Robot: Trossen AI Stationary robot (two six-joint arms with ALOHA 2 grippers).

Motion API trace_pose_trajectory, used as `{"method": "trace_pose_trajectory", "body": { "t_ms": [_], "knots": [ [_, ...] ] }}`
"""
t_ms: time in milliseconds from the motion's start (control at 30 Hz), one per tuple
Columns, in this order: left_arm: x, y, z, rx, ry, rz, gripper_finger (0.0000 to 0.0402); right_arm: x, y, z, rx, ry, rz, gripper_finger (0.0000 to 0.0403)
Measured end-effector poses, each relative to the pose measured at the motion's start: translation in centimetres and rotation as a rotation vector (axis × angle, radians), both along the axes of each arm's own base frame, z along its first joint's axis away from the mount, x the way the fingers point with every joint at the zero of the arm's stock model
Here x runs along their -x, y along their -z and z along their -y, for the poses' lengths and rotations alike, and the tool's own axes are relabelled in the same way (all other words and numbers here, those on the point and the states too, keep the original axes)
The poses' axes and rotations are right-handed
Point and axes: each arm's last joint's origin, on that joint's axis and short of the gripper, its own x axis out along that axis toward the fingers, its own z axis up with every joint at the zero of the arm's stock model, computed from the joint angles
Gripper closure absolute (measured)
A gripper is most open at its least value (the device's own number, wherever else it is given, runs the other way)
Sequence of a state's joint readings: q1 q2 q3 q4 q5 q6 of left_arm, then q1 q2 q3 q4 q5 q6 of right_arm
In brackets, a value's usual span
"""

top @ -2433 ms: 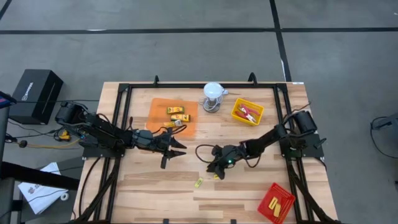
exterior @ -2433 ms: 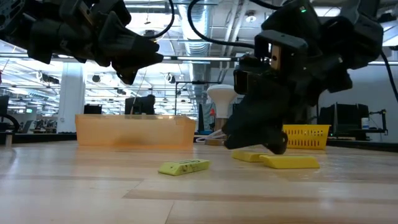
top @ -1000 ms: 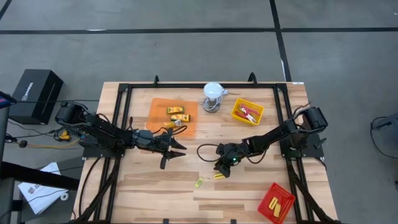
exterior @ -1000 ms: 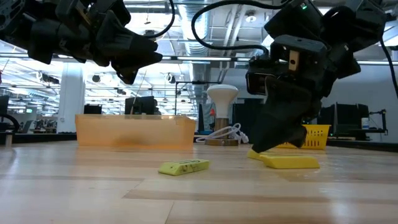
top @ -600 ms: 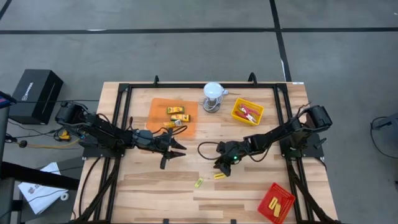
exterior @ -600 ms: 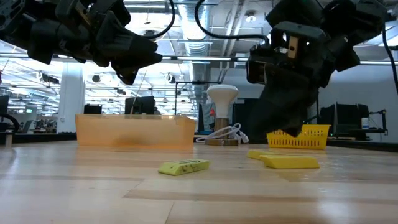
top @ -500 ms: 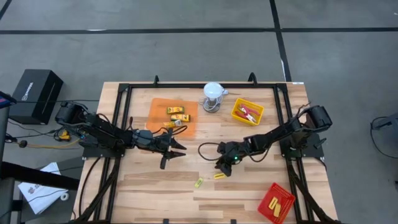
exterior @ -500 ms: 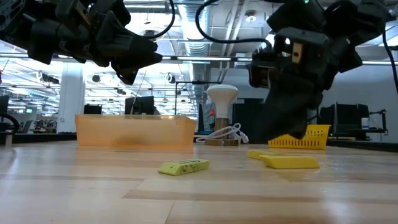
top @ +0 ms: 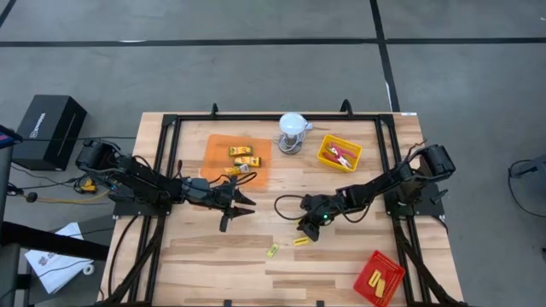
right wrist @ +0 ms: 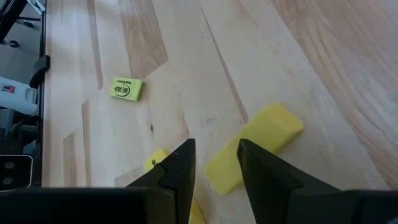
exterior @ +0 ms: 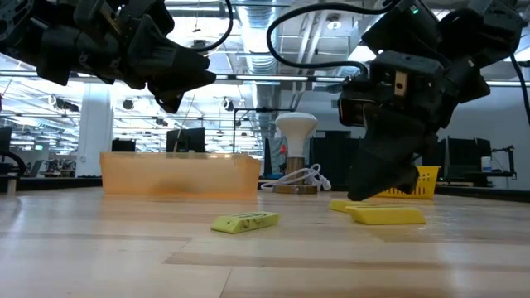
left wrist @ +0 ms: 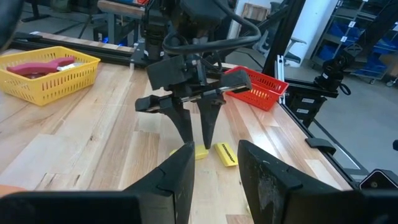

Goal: Pick & Place School Supplies
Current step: Put the yellow eraser into the red bin

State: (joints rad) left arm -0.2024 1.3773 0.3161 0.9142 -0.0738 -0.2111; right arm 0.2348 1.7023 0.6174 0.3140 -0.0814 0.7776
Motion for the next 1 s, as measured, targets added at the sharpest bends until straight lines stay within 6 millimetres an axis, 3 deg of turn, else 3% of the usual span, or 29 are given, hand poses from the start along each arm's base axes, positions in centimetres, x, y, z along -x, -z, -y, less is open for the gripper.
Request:
{"method": "trace_pose_trajectory", "body": {
  "t_ms": [1000],
  "knots": [
    [0.0,0.03,0.0,0.006,0.0,-0.003,0.0284,0.66,0.61,0.31,0.03,-0.01,-0.096,0.027]
  ]
}}
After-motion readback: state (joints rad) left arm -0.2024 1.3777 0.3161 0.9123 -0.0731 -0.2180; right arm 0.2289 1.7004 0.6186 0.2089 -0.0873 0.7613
